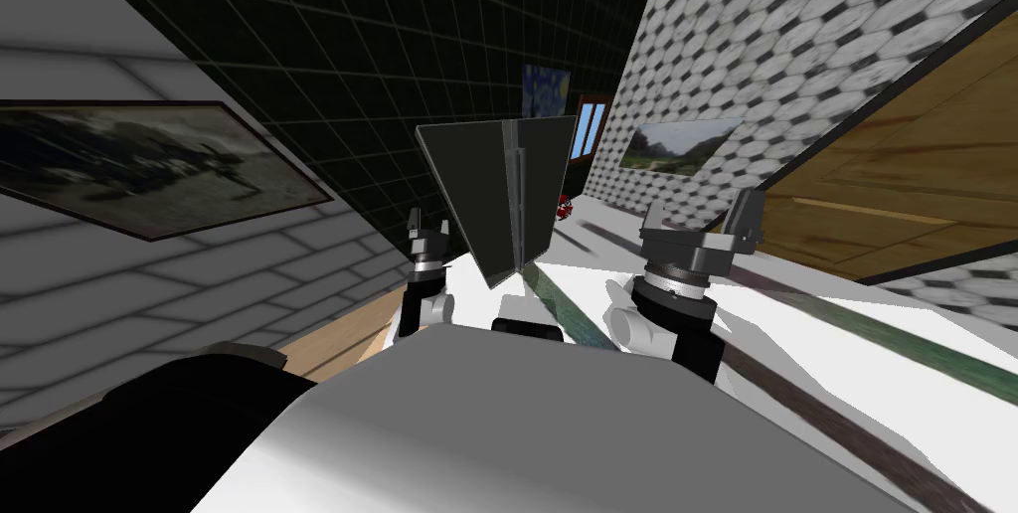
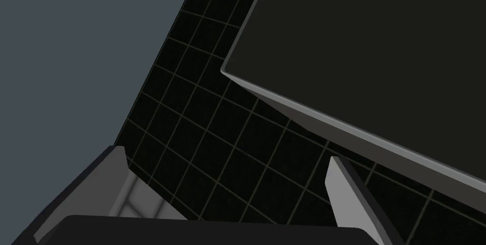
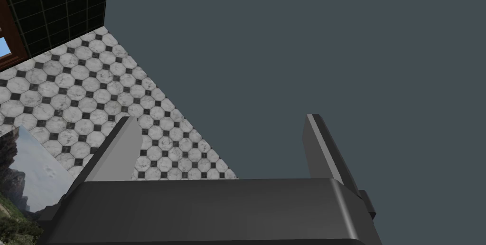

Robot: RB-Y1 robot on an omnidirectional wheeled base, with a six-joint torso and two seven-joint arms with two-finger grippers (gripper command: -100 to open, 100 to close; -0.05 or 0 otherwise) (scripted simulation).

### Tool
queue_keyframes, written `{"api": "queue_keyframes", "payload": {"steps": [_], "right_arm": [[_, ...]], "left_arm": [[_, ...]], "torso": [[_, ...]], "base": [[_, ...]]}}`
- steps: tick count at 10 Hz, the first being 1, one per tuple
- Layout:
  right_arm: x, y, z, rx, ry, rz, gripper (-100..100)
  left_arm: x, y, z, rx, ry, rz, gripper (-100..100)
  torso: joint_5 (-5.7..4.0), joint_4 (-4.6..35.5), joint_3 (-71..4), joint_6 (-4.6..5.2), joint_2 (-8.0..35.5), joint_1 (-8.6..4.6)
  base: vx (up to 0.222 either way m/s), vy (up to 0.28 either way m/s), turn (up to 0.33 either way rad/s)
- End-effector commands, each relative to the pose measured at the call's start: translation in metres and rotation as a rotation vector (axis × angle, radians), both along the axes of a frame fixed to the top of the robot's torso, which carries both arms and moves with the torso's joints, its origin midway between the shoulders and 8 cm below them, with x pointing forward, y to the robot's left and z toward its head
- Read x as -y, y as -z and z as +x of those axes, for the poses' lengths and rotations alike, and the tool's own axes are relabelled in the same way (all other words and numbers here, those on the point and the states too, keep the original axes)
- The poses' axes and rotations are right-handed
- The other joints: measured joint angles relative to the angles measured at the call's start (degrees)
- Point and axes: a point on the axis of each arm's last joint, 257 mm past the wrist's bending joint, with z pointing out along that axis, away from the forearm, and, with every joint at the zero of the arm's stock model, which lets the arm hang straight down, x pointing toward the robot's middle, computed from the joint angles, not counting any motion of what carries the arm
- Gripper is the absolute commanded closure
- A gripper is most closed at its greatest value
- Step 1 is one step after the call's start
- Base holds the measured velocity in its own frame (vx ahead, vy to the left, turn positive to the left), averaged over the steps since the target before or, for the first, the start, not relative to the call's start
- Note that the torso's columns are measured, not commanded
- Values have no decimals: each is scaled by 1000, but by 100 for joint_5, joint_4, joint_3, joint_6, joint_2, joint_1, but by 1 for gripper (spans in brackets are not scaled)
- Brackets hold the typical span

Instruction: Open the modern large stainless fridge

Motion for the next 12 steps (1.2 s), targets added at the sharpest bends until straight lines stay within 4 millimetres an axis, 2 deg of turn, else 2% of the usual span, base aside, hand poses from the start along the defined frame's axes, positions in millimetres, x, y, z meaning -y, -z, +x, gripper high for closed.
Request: {"api": "queue_keyframes", "payload": {"steps": [1,9,10,12], "right_arm": [[0,0,0,0,0,0,0],[0,0,0,0,0,0,0],[0,0,0,0,0,0,0],[0,0,0,0,0,0,0]], "left_arm": [[0,0,0,0,0,0,0],[0,0,0,0,0,0,0],[3,-2,5,-4,16,26,-100],[6,-7,17,-8,38,61,-100]], "torso": [[0,235,-467,0,232,0],[0,3537,-7073,0,3539,0],[0,3960,-7919,0,3962,0],[-2,4202,-8432,0,4197,-9]], "base": [[0,0,0],[0,0,0],[23,-16,25],[51,-52,52]]}}
